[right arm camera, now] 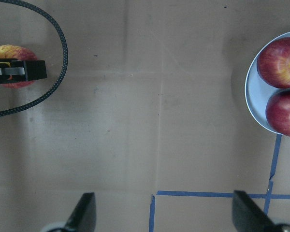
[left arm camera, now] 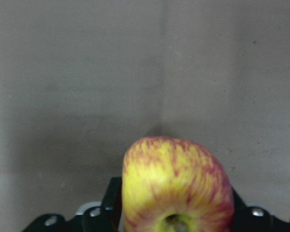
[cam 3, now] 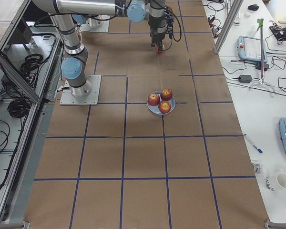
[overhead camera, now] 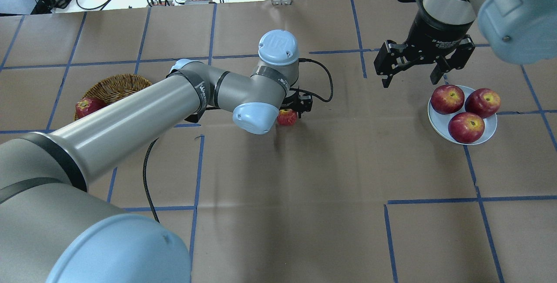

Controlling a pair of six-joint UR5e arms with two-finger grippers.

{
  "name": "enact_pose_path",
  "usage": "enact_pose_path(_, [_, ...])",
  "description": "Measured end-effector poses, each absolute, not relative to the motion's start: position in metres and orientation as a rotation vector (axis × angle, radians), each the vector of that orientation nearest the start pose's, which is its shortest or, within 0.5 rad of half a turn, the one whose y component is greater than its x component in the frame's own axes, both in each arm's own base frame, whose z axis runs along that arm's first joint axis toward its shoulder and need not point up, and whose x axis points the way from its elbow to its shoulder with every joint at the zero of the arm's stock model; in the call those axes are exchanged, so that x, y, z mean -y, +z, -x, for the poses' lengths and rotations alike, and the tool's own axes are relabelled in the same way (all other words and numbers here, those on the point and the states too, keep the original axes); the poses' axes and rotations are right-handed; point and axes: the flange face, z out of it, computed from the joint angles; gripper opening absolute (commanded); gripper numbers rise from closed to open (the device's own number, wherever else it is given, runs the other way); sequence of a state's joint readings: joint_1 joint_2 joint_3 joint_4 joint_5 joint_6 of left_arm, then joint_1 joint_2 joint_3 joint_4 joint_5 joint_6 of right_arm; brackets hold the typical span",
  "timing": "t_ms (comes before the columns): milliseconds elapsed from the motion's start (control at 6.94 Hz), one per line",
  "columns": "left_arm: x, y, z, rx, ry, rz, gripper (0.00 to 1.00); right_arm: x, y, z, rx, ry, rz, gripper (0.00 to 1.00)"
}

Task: Transfer apple from basket to plate
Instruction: 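Set the apple down on the table and open the left gripper, then move the right gripper down over the apple while the left arm withdraws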

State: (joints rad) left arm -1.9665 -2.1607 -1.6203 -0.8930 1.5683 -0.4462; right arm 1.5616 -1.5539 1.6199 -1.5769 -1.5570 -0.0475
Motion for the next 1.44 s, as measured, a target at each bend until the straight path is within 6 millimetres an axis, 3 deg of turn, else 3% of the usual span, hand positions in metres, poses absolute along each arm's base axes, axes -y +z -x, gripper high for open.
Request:
enact_pose_path(144, [0.556, 0.197, 0.376, -3.166, -0.076, 0.083, 0.99, 0.493, 0.456, -0.130, -3.124, 0.093, 0.060, 1.00])
enact_pose_path(432, [0.562, 0.251, 0.362, -3.184, -0.104, 0.103, 0.99, 0.493, 0.456, -0.130, -3.124, 0.093, 0.061, 1.00])
enact_pose_path(720, [0.568, 0.333, 0.304, -3.171, -0.055, 0.009, 0.99, 0.493, 0.458, -0.130, -3.126, 0.086, 0.056, 1.00])
enact_pose_path(864, [0.558, 0.370, 0.272, -3.165, -0.040, -0.065, 0.99, 0.495, 0.460, -0.131, -3.128, 0.067, 0.050, 1.00])
enact_pose_path(1152, [0.517, 0.428, 0.223, -3.149, -0.026, -0.205, 0.99, 0.500, 0.461, -0.143, -3.133, 0.015, 0.038, 1.00])
enact_pose_path(1440, [0.476, 0.460, 0.185, -3.143, 0.003, -0.263, 0.99, 0.512, 0.444, -0.179, -3.130, -0.028, -0.025, 1.00])
